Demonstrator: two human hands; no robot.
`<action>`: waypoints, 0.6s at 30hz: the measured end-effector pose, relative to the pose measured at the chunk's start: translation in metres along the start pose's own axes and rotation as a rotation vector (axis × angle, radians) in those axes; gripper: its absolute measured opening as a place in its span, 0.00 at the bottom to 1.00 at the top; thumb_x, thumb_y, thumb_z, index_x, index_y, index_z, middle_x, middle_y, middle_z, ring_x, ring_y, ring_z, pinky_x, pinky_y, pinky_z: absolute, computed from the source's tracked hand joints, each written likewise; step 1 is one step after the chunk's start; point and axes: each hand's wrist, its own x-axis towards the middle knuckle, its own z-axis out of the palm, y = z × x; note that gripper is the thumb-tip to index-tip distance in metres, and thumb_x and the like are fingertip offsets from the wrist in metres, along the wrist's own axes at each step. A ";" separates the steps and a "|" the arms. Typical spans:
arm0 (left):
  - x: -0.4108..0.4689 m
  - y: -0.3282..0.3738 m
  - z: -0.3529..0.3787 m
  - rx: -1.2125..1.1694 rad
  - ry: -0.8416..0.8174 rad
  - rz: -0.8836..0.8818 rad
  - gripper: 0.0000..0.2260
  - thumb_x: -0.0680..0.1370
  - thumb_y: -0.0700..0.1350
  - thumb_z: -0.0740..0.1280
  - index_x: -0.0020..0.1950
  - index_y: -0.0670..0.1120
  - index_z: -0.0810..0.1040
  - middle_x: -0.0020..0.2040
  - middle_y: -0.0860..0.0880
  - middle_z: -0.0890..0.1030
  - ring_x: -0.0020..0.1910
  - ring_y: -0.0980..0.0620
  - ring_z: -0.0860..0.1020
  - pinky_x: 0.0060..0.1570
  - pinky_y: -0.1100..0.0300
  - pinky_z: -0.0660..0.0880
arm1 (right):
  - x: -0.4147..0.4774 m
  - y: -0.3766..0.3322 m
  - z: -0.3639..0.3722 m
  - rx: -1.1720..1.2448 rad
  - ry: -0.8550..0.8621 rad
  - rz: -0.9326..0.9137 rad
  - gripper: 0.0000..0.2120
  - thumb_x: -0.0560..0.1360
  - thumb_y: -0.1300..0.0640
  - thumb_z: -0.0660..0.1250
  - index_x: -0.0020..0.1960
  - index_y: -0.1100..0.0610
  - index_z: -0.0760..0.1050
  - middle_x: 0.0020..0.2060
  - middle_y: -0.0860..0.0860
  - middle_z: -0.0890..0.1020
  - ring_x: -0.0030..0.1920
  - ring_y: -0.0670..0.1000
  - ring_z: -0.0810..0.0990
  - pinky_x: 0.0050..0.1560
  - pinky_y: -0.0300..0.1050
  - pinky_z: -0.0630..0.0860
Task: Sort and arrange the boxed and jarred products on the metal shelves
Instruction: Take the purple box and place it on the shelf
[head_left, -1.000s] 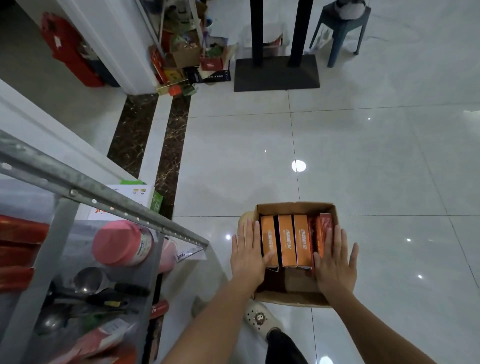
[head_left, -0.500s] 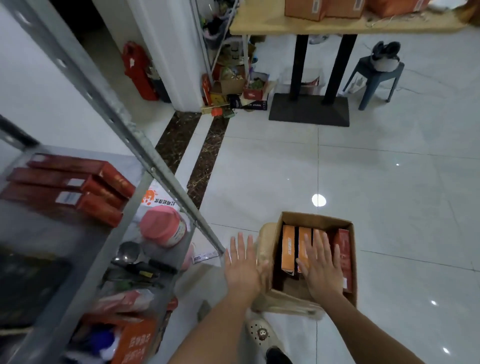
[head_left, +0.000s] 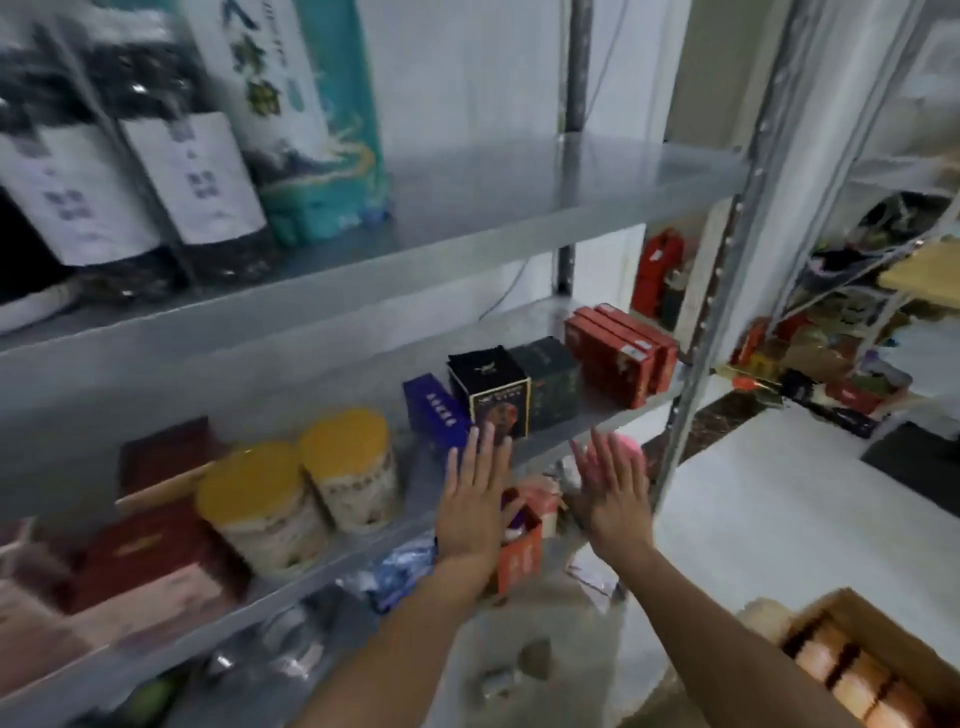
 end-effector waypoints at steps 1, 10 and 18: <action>-0.005 -0.018 -0.010 0.010 0.029 -0.047 0.35 0.81 0.61 0.53 0.77 0.49 0.34 0.78 0.44 0.37 0.76 0.44 0.35 0.73 0.47 0.34 | 0.009 -0.019 -0.008 0.032 0.086 -0.064 0.30 0.79 0.42 0.47 0.77 0.54 0.60 0.77 0.60 0.57 0.78 0.59 0.49 0.75 0.62 0.52; -0.010 -0.101 -0.040 -0.056 -0.084 -0.291 0.35 0.82 0.62 0.48 0.79 0.43 0.38 0.79 0.38 0.42 0.78 0.38 0.43 0.75 0.45 0.41 | 0.042 -0.142 -0.037 0.267 0.210 -0.117 0.33 0.78 0.42 0.63 0.73 0.64 0.66 0.65 0.65 0.73 0.63 0.65 0.74 0.63 0.59 0.72; -0.007 -0.103 -0.051 -0.055 -0.167 -0.288 0.34 0.83 0.59 0.50 0.79 0.41 0.39 0.79 0.36 0.43 0.78 0.36 0.45 0.75 0.43 0.45 | 0.047 -0.159 -0.023 0.571 -0.012 0.072 0.32 0.79 0.51 0.65 0.77 0.54 0.53 0.73 0.58 0.63 0.67 0.60 0.72 0.61 0.57 0.75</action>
